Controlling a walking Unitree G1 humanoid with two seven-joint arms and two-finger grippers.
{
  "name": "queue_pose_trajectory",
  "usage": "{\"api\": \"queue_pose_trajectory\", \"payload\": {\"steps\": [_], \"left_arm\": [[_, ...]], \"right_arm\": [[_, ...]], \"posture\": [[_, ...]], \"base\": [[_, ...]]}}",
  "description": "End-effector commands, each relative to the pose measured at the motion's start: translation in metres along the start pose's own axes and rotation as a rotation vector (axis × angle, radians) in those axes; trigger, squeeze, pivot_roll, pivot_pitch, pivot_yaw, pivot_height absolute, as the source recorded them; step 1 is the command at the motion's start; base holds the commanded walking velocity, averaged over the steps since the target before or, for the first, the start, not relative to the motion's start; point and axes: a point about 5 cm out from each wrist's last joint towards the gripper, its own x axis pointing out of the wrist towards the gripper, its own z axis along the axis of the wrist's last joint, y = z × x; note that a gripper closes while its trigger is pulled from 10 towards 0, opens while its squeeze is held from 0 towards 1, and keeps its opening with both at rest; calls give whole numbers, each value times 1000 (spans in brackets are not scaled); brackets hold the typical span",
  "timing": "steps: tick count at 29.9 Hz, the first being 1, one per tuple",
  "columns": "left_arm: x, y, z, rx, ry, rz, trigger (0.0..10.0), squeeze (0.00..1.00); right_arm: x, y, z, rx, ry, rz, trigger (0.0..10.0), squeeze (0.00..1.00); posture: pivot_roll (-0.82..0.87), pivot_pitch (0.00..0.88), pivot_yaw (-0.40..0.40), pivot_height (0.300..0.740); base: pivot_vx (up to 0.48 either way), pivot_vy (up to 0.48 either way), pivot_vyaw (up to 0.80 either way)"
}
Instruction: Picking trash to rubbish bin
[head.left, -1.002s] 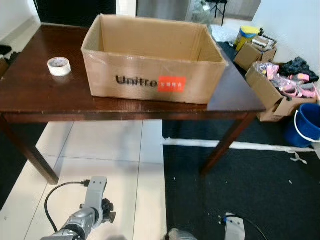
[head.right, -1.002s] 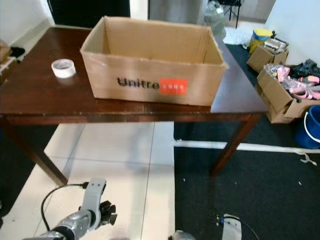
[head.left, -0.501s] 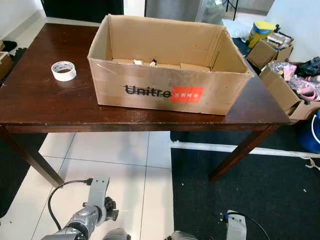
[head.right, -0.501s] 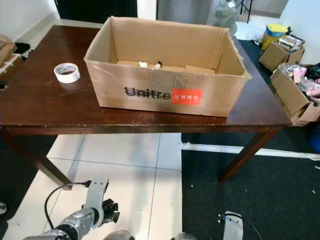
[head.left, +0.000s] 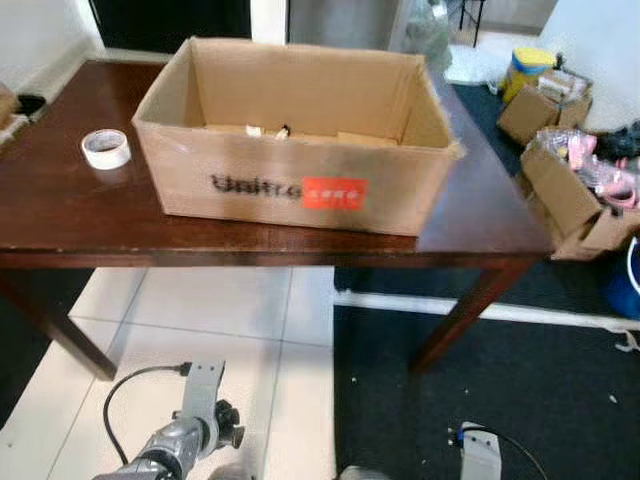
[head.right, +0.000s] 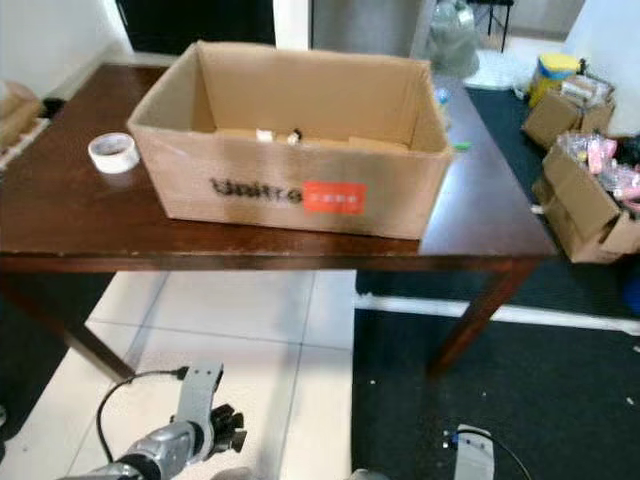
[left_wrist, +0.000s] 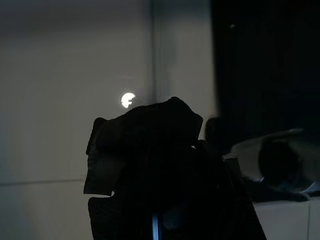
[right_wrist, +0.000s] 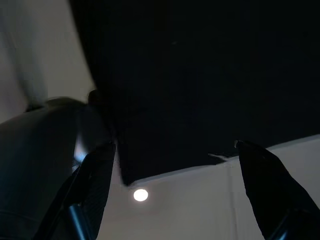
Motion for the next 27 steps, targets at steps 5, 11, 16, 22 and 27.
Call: {"api": "queue_pose_trajectory", "payload": {"steps": [5,11,16,22,27], "left_arm": [[-1,0,-5,-8,11,0,10000,0],[-1,3,-4,-28,5,33,10000,0],[-1,4,-1,-51,-11,37,10000,0],[-1,3,-2,-56,-11,34,10000,0],[0,0,-1,-59,-13,26,10000,0]], "right_arm": [[-1,3,-5,-3,18,8,10000,0],[-1,4,-7,-9,20,11,10000,0],[-1,3,-9,-20,27,15,10000,0],[-2,1,-12,-27,35,12,10000,0],[-2,0,-13,-30,39,10,10000,0]], "posture": [[71,53,-50,740],[71,57,-49,740],[68,60,-57,740],[59,60,-63,740],[57,63,-65,740]], "base": [[0,-434,0],[0,0,0],[0,0,0],[0,0,0],[0,0,0]]}}
